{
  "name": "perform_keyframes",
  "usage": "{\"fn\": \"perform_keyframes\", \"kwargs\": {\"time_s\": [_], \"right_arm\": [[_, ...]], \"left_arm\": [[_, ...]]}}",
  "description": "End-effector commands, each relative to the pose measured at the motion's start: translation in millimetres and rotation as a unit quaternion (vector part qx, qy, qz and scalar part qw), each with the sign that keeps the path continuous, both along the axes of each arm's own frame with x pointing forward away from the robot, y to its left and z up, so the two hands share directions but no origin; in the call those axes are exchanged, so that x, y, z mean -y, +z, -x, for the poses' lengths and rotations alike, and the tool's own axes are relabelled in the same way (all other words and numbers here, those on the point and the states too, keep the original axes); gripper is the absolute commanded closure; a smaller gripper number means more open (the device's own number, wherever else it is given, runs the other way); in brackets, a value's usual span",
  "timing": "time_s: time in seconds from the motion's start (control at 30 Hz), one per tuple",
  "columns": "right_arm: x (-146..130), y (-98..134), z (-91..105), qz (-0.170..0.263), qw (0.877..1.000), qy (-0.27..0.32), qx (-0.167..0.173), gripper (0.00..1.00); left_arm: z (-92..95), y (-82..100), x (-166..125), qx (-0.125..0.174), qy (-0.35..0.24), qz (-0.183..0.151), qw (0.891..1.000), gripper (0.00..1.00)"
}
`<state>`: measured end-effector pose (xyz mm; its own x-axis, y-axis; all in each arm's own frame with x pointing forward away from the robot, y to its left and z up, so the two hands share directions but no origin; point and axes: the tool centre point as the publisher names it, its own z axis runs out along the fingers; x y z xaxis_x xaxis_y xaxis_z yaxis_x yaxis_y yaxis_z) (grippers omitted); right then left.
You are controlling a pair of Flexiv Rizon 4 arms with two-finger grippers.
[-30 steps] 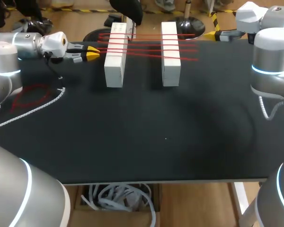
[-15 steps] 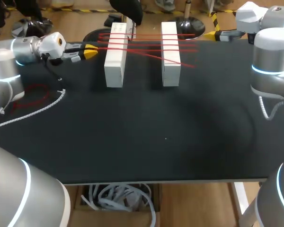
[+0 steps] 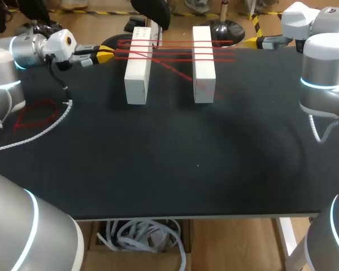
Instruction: Grab the tape and strap the tape.
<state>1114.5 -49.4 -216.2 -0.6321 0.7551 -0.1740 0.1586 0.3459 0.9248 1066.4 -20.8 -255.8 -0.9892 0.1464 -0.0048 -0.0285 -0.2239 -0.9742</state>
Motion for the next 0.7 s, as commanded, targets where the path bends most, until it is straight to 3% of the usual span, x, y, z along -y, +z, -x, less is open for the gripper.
{"fn": "perform_keyframes", "kwargs": {"time_s": [0.03, 0.63, 0.7], "right_arm": [[0.2, -0.2, 0.0, 0.0, 1.0, 0.0, 0.0, 0.0], [0.2, -0.2, 0.0, 0.0, 1.0, 0.0, 0.0, 0.0], [0.2, -0.2, 0.0, 0.0, 1.0, 0.0, 0.0, 0.0]], "left_arm": [[-3.6, -1.2, -1.7, 0.001, -0.005, 0.001, 1.0, 1.0], [-3.6, -1.2, -1.7, 0.001, -0.005, 0.001, 1.0, 1.0], [-1.0, 1.5, 0.1, -0.002, 0.001, 0.023, 1.0, 1.0]]}}
